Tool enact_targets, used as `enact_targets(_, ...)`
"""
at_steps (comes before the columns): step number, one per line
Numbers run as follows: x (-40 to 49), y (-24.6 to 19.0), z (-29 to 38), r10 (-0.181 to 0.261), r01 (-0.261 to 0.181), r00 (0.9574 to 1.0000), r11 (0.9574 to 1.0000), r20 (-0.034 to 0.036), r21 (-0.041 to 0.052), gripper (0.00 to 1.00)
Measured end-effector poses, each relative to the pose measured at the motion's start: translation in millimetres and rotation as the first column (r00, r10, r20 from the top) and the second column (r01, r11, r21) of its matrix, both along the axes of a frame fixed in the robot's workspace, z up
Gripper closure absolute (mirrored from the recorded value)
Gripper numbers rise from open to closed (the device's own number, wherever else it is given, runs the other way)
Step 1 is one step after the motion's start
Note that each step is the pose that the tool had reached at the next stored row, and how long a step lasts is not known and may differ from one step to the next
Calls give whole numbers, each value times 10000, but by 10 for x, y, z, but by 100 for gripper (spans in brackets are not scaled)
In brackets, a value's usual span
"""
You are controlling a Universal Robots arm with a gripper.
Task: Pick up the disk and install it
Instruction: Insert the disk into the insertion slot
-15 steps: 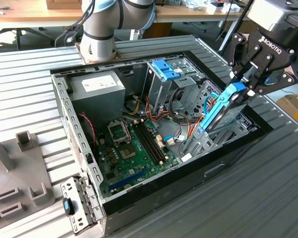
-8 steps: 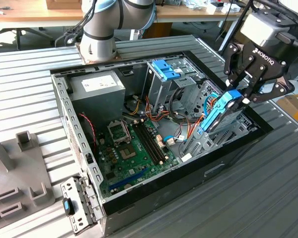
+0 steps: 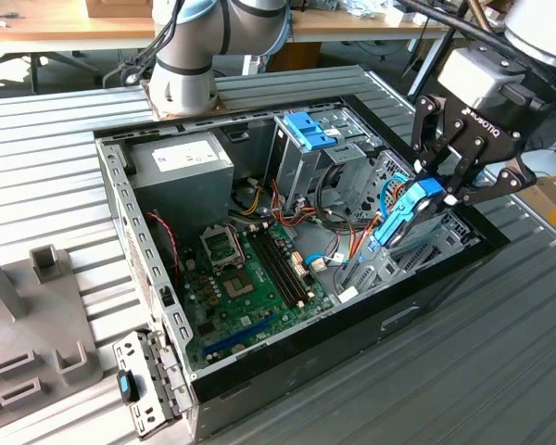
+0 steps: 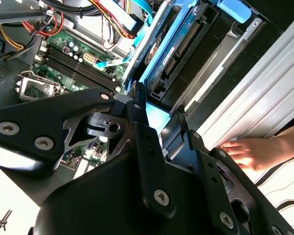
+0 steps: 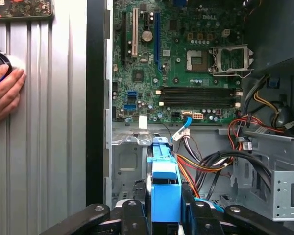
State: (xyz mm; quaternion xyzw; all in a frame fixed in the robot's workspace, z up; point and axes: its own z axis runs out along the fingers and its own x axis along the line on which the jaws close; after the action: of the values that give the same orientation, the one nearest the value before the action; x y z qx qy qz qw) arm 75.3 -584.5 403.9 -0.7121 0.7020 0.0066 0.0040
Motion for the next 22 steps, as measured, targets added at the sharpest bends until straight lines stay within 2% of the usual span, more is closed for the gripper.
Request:
enact_targets(8, 0, -14, -169, 67, -67, 10000, 10000, -1, -6, 64)
enact_targets(16, 2, -15, -184, 73, -73, 10000, 10000, 4, 7, 64)
enact_targets(17, 1, -16, -188, 73, -73, 10000, 10000, 3, 12, 62)
enact_targets(19, 1, -15, -181, 71, -71, 10000, 10000, 1, 0, 50)
enact_targets(22, 0, -15, -182, 71, -71, 10000, 10000, 0, 2, 50)
